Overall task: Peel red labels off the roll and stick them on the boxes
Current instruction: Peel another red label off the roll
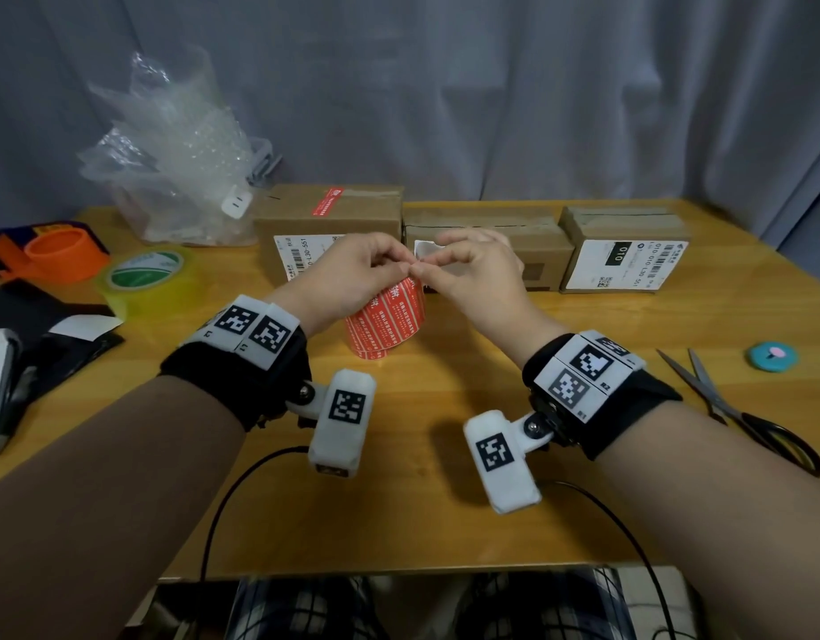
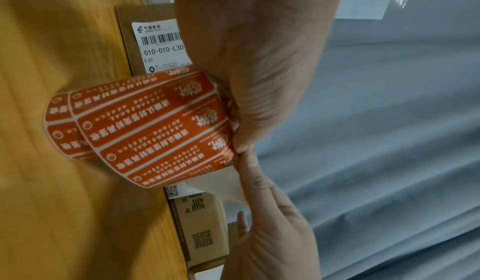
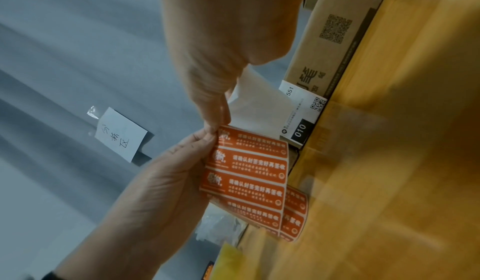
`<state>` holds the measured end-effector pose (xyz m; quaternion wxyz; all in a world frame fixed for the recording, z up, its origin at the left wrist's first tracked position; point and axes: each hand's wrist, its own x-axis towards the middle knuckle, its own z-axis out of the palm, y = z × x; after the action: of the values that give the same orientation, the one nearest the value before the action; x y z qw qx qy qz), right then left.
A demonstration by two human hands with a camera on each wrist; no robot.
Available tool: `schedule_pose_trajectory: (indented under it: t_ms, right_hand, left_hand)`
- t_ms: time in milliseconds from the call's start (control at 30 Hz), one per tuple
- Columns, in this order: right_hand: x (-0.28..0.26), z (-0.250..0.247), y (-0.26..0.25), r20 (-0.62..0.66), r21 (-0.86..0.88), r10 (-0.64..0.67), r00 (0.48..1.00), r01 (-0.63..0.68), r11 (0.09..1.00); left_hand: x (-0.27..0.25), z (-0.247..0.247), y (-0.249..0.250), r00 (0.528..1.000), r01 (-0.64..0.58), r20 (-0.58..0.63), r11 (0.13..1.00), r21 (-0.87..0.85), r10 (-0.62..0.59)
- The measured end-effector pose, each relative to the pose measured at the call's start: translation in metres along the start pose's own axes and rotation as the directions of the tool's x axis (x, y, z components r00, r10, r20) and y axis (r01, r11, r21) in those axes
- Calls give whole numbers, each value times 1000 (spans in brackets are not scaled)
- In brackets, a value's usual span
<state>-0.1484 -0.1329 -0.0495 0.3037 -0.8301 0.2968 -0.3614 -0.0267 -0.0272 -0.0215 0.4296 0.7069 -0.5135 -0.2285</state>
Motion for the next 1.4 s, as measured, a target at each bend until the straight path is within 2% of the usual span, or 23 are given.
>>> schedule_pose_trajectory:
  t_ms: [133,300,500,633,733,900,1033,1200,1400]
  right_hand:
    - [-1,0,-3,-5,73,16,1000,-16,997]
    - [-2,0,-1,50,165,13,999,-21,986]
    - [-3,0,-2,113,247,82,990,-108,963]
    - [0,-5,-3,192,420,154,969,-223,880]
    - [0,-7,0,201,448,218,955,-288,846]
    - [-4,-11,2,158,406,318,935,-355,842]
    - [-5,-12,2,89,348,339,937,-348,871]
    - [-3,-15,3,13,214,361,933,-355,910]
    - [-11,-33,-4,-88,281,389,917,-351,893]
  left_hand:
    - [0,1,1,1000,-14,-2,998,53,14]
    - [-1,0,0,1000,-3,4,995,96,3]
    - [1,1,0,1000,6,-12,989,147,-5]
    - [4,1,0,997,44,-66,979,199,-31]
    - [5,3,1,992,83,-104,983,162,-66]
    - [5,3,-3,982,125,-158,981,151,-101]
    - [5,2,-5,972,141,-201,985,97,-119]
    - [8,0,-9,959,161,-252,980,113,-128]
    - [7,0,-17,951,157,-294,971,179,-99]
